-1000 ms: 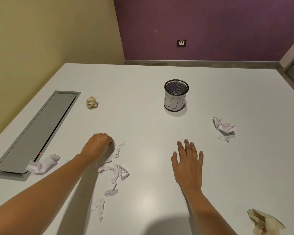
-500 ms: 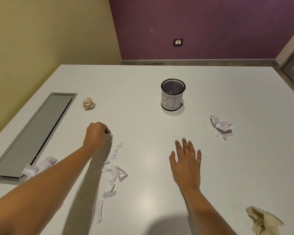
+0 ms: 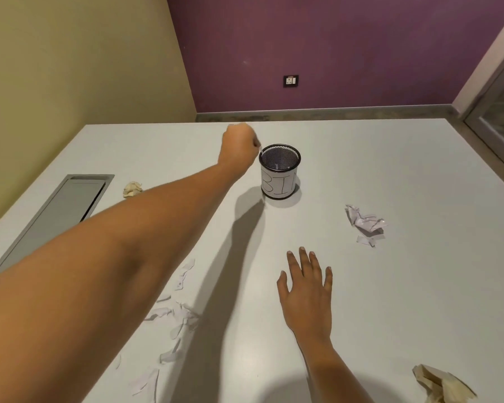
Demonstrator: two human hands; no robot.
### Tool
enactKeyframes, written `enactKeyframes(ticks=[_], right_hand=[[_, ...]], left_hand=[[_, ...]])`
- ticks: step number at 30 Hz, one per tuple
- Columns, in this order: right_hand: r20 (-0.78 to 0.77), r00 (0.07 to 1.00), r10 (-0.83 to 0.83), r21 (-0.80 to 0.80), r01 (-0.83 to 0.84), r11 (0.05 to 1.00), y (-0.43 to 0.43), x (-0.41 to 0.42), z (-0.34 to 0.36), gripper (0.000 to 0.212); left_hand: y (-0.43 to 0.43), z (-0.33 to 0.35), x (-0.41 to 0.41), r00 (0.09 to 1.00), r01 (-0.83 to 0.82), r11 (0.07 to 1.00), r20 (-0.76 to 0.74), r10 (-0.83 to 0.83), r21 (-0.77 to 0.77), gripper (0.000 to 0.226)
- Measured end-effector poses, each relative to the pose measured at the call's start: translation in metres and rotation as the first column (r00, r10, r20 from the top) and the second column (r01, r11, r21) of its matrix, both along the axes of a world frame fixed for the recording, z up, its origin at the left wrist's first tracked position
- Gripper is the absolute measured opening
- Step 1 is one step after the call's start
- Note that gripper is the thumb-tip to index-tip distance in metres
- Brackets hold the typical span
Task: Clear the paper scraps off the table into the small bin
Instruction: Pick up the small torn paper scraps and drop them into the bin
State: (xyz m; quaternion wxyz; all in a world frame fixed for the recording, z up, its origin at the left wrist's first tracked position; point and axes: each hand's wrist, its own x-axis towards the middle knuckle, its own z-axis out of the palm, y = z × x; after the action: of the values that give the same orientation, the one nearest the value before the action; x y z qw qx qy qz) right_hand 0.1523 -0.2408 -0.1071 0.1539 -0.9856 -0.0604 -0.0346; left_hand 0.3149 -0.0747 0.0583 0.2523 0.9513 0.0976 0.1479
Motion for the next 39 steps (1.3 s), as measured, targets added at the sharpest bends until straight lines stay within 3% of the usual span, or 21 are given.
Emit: enactKeyframes(ticks=[13, 18, 24, 30, 35, 39], right_hand=[[0.042, 0.999, -0.018, -0.023, 0.019, 1.000, -0.001, 0.001, -0.004, 0.044], [0.031, 0.999, -0.010, 0.000, 0.010, 1.000, -0.001, 0.000, -0.003, 0.046], [0.015, 1.000, -0.003, 0.012, 0.003, 1.000, -0.002, 0.000, -0.001, 0.046], [-0.032, 0.999, 0.026, 0.022, -0.025, 0.999, -0.002, 0.001, -0.004, 0.047], [-0.037, 0.999, 0.027, 0.010, -0.027, 1.000, -0.002, 0.001, -0.002, 0.048], [-0.063, 0.997, 0.035, -0.010, -0.036, 0.999, -0.003, 0.001, -0.001, 0.048]], left_hand=[[-0.040, -0.009, 0.047, 0.987, 0.050, 0.998, -0.154, -0.044, 0.038, 0.021], [-0.041, -0.007, 0.045, 0.984, 0.078, 0.997, -0.159, -0.074, 0.019, 0.036], [-0.030, -0.008, 0.033, 0.992, 0.089, 0.995, -0.094, -0.085, 0.035, 0.032], [0.019, -0.014, -0.007, 1.000, 0.016, 1.000, -0.016, -0.016, 0.019, 0.031], [0.069, -0.049, -0.084, 0.985, -0.108, 0.985, -0.149, 0.087, -0.135, 0.022], [0.094, -0.083, -0.156, 0.954, -0.164, 0.979, -0.269, 0.128, -0.117, 0.011]])
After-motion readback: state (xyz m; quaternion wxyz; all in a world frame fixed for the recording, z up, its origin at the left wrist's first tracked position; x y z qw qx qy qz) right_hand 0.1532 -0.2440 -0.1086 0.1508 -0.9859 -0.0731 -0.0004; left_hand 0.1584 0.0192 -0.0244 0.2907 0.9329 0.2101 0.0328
